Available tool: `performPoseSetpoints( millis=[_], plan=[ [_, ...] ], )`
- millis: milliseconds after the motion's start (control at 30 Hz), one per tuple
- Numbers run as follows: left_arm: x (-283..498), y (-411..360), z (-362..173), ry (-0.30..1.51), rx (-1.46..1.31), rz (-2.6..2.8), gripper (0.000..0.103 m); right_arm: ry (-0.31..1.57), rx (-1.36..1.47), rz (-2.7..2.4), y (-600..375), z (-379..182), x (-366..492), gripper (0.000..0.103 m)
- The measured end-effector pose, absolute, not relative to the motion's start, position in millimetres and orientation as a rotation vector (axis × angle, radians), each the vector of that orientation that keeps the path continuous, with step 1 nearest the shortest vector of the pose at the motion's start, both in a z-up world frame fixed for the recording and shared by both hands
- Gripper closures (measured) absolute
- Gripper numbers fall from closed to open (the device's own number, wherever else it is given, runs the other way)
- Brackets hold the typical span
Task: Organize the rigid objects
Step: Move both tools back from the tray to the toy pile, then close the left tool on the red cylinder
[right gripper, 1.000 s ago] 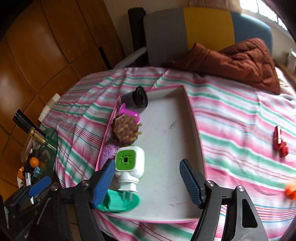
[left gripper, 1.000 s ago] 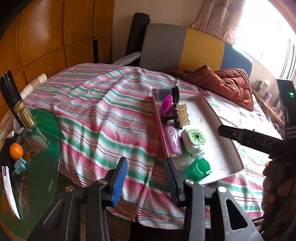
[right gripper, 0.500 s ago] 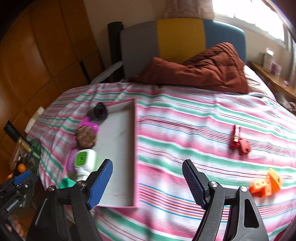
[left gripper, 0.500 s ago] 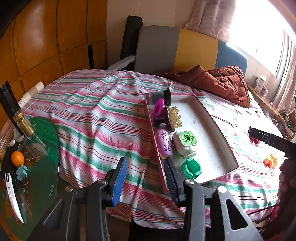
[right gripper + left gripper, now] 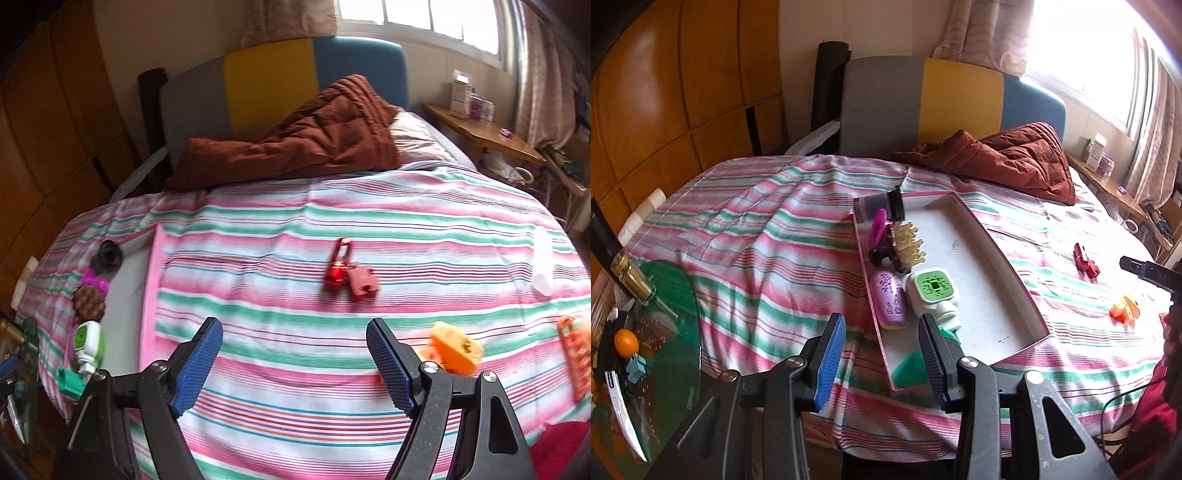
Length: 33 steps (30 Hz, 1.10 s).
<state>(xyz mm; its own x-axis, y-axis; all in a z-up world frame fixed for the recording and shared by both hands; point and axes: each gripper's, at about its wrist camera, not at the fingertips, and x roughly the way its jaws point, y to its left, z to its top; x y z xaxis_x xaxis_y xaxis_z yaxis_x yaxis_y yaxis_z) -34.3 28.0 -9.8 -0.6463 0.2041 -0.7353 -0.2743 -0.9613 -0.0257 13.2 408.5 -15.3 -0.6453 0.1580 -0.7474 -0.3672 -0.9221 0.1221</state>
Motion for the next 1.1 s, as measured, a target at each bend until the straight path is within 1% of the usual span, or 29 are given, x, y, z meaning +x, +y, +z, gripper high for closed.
performPoseSetpoints(
  millis=[233,467,633,800,1100],
  plan=[
    [-33,55,-4,0.195,-1.118,2.587,0.062,0.403,-1.085,2.472,465,-13,41,0.019],
    [-30,93,2,0.276,-1.08,2.523,0.062,0.462,-1.042,2.367,515,-27,67,0.019],
    [-28,127,2,0.349,-1.059,2.474,0.062,0.57,-0.981,2.329,539,-39,87,0.019],
    [-27,165,-4,0.4,-1.07,2.401,0.062,0.754,-0.945,2.262,561,-48,98,0.019],
    [-36,242,-25,0.439,-1.129,2.242,0.062,0.846,-0.877,2.225,573,-42,107,0.019]
  ],
)
